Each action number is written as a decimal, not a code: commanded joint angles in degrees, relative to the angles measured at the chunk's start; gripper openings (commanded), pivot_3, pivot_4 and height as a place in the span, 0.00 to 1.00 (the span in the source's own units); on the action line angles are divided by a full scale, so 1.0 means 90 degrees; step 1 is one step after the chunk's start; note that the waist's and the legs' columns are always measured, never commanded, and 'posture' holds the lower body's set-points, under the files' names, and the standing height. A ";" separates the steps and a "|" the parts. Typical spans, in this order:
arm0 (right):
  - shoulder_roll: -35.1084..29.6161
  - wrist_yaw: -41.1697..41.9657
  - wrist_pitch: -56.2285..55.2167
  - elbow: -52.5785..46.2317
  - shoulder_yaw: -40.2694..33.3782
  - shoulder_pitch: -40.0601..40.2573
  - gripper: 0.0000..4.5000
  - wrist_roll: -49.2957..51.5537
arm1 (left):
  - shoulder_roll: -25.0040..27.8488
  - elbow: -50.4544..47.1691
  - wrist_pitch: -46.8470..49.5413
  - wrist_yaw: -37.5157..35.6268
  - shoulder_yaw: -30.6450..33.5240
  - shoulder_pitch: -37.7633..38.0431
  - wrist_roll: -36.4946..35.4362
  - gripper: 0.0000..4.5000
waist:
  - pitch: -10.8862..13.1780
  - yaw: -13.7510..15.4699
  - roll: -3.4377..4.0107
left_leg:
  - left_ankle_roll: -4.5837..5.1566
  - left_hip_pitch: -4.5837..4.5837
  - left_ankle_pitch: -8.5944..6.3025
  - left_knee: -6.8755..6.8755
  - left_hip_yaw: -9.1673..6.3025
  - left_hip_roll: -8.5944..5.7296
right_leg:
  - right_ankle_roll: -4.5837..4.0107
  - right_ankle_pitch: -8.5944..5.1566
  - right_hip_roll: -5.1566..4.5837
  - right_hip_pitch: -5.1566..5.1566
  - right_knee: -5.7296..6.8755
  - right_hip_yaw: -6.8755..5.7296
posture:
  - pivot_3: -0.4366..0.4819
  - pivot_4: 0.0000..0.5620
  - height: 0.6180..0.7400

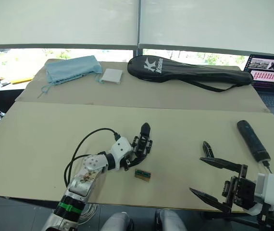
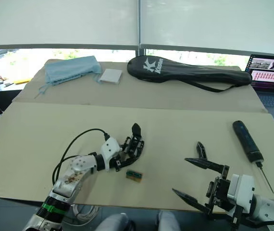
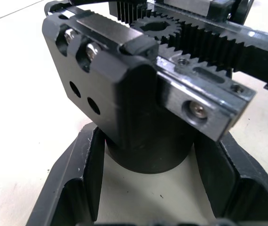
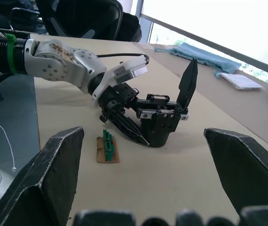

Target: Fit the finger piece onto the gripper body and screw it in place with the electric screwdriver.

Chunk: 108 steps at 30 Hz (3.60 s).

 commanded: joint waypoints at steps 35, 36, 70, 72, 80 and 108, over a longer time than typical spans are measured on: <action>0.0590 -0.1053 0.0498 -0.0135 -0.1259 0.1239 1.00 -0.0119 | 0.1675 0.0939 -0.1212 -0.1233 0.1993 0.0829 -0.1520 1.00 | -0.0015 -0.0021 0.0030 | -0.0012 0.0056 -0.0007 -0.0025 0.0002 0.0007 | -0.0003 -0.0003 0.0001 0.0012 0.0000 0.0005 | 0.48 0.27 1.00; 0.0690 -0.1512 0.0768 -0.0117 -0.1386 0.1363 1.00 -0.0488 | 0.1793 0.1209 -0.1433 -0.1617 0.2195 0.0681 -0.1765 1.00 | -0.0015 -0.0012 0.0030 | -0.0010 0.0056 -0.0008 -0.0026 0.0002 0.0007 | -0.0003 -0.0004 0.0002 0.0011 -0.0001 0.0004 | 0.48 0.27 1.00; -0.3155 -0.3976 1.1337 0.2931 0.2280 -0.7372 1.00 0.1990 | 0.2427 -0.1017 0.1055 -0.3160 0.2395 -0.0681 -0.3991 1.00 | 0.0015 -0.0166 0.0002 | 0.0002 -0.0055 -0.0002 -0.0009 0.0004 0.0004 | -0.0005 0.0003 -0.0009 -0.0040 -0.0023 -0.0007 | 0.48 0.27 1.00; -0.3043 -0.3972 1.1307 0.3253 0.2758 -0.7714 1.00 0.1560 | 0.2423 -0.1071 0.1058 -0.3139 0.2384 -0.0648 -0.3983 1.00 | 0.0015 -0.0140 0.0002 | 0.0002 -0.0061 -0.0002 -0.0008 0.0003 0.0003 | -0.0005 0.0003 -0.0011 -0.0047 -0.0024 -0.0012 | 0.48 0.27 1.00; -0.2803 -0.3548 1.1271 0.3795 0.4071 -0.8323 1.00 0.0629 | 0.2430 -0.1357 0.1065 -0.3078 0.2349 -0.0423 -0.3969 1.00 | 0.0014 -0.0176 0.0003 | -0.0004 -0.0118 0.0002 0.0009 0.0004 -0.0003 | -0.0005 0.0004 -0.0012 -0.0116 -0.0007 -0.0017 | 0.48 0.27 1.00; -0.2172 -0.3570 1.1337 0.3582 0.4017 -0.7558 0.26 0.0195 | 0.2486 -0.1706 0.1049 -0.2991 0.2395 -0.0127 -0.4018 1.00 | 0.0006 -0.0178 -0.0007 | -0.0019 -0.0132 0.0025 0.0027 0.0002 -0.0001 | -0.0014 0.0031 -0.0008 -0.0121 0.0000 -0.0019 | 0.48 0.27 1.00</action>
